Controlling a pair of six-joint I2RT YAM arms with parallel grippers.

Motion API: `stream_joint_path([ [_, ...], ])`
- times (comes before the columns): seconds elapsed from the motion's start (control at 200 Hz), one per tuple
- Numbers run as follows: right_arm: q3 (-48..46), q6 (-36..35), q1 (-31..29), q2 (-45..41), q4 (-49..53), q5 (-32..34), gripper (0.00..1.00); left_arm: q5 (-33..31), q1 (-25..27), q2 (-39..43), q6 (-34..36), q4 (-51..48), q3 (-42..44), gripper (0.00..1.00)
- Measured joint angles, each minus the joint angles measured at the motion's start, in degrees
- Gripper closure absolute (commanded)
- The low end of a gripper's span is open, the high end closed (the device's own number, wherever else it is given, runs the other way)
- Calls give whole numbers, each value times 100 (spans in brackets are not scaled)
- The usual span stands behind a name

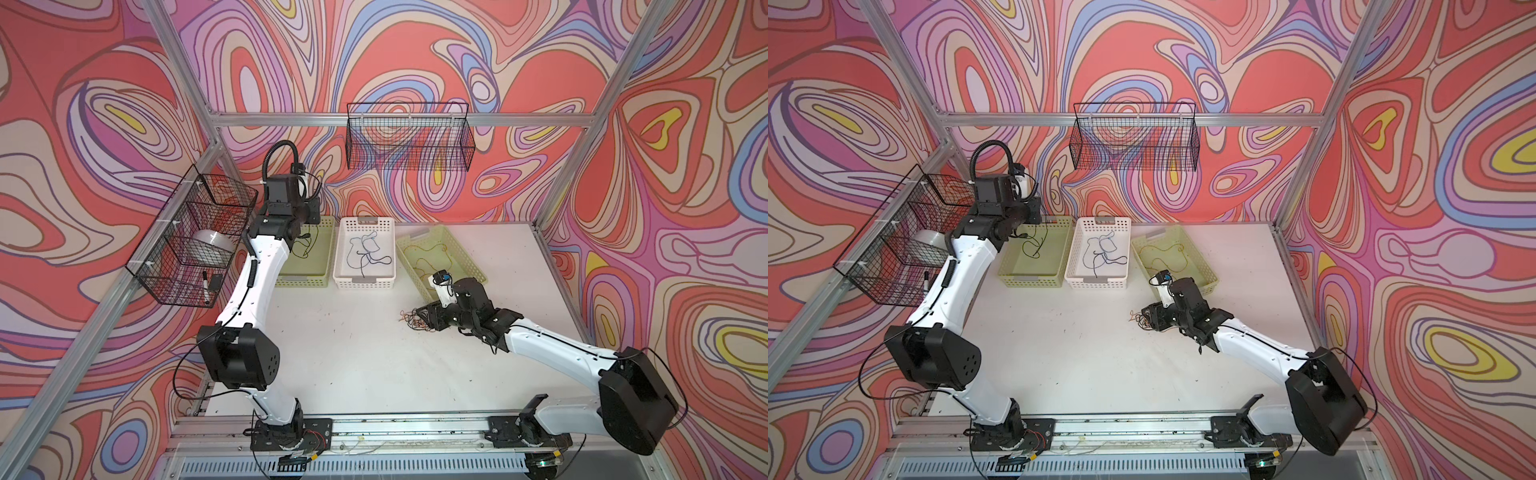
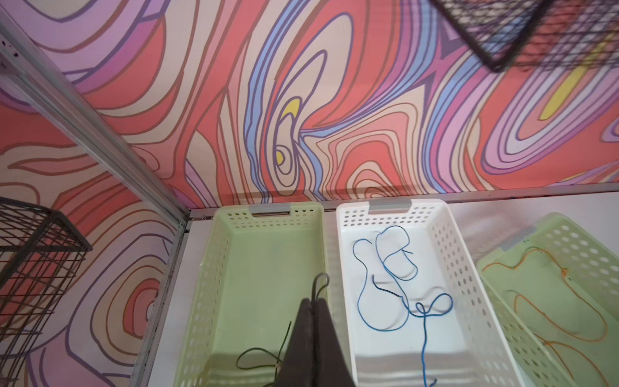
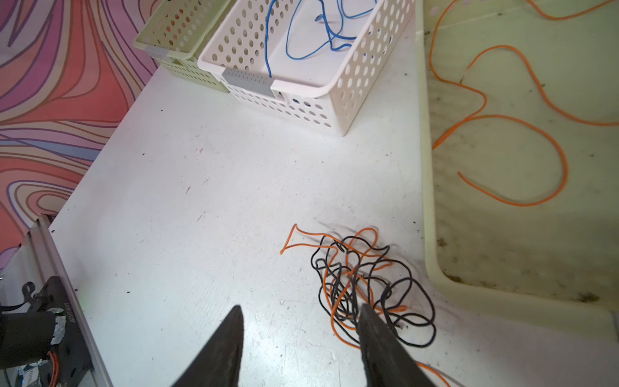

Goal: Untangle the cables
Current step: 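Open the left gripper to drop the black wire into that basket, then move the left gripper back to the tangle beside the right gripper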

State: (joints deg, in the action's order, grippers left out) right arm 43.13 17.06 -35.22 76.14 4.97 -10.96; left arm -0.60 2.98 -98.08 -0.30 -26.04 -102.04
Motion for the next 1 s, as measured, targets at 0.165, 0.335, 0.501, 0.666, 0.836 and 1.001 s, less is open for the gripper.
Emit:
stream_joint_path([
  [0.165,4,153,0,50,343,516,49,33,-223,-551,-175,280,284,72],
  [0.335,55,302,0,221,601,868,52,55,-330,-898,-437,313,481,34],
  [0.501,306,323,0,638,675,920,55,59,-332,-745,-588,407,684,29],
  [0.666,361,284,0,870,671,850,63,72,-197,-149,-568,577,1126,29],
  [0.836,483,120,0,1067,726,767,77,85,302,726,-365,835,1910,29],
  [1.001,483,-98,0,1060,778,667,92,195,931,1394,-66,1091,2618,30],
])
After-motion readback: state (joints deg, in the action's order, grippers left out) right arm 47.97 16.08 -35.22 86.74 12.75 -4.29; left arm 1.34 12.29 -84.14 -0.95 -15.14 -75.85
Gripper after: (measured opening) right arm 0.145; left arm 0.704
